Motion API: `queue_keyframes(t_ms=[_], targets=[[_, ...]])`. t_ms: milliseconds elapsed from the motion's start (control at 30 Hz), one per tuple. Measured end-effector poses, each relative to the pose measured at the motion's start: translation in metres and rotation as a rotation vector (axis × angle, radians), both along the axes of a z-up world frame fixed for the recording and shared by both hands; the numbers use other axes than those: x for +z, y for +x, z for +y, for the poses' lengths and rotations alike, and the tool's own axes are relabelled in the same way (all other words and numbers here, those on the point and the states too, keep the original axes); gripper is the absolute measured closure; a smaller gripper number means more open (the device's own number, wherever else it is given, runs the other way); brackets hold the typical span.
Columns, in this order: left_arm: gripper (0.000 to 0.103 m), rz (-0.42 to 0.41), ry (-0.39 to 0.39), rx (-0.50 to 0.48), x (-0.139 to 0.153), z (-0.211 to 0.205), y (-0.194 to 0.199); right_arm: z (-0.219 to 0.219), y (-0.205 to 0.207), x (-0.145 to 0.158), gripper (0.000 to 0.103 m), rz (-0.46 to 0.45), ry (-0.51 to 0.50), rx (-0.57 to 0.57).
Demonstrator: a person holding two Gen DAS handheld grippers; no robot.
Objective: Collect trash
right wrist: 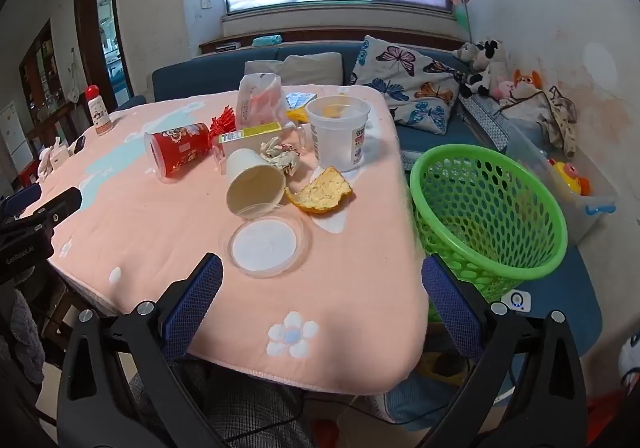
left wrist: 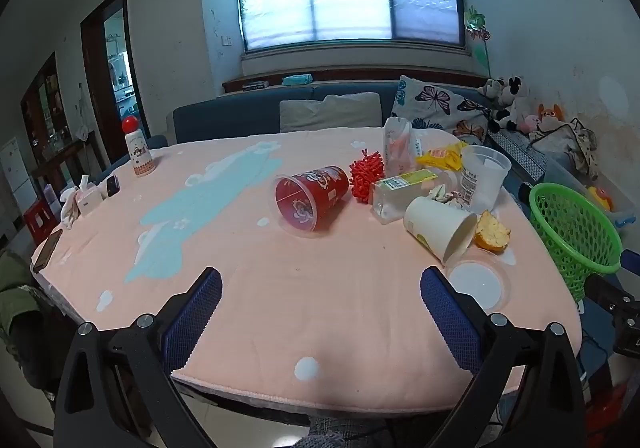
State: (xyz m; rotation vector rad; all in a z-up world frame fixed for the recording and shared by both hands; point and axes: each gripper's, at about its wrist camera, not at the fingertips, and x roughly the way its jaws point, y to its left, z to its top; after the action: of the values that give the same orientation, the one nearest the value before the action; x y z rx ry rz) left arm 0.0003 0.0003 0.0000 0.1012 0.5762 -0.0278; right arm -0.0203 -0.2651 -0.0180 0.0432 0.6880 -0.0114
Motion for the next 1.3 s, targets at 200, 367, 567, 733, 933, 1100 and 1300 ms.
queue_keyframes(t_ms=[200, 367, 567, 733, 933, 1100, 1300], targets=[[0.007, 0.000, 0.001, 0.000, 0.000, 0.000, 0.000, -0.001, -0.002, 0.001, 0.004, -0.001, 0.001, -0.004], [0.007, -0.002, 0.003, 0.001, -0.001, -0.001, 0.001, -0.004, -0.003, 0.001, 0.004, -0.003, 0.010, -0.007], [0.007, 0.001, 0.008, 0.003, -0.003, -0.003, 0.003, -0.001, -0.003, 0.002, 0.004, -0.002, 0.008, -0.007], [0.007, 0.001, 0.004, 0.002, -0.001, -0.007, -0.003, -0.002, -0.001, -0.002, 0.004, -0.002, 0.009, -0.008], [0.007, 0.004, 0.003, 0.003, -0.003, -0.001, -0.002, -0.002, -0.001, -0.002, 0.004, -0.001, 0.009, -0.007], [0.007, 0.005, 0.002, 0.001, -0.006, 0.000, 0.000, -0.003, 0.000, -0.001, 0.004, 0.001, 0.011, -0.006], [0.007, 0.001, 0.001, 0.001, -0.003, 0.003, 0.002, -0.001, -0.003, -0.002, 0.004, -0.006, 0.013, -0.008]])
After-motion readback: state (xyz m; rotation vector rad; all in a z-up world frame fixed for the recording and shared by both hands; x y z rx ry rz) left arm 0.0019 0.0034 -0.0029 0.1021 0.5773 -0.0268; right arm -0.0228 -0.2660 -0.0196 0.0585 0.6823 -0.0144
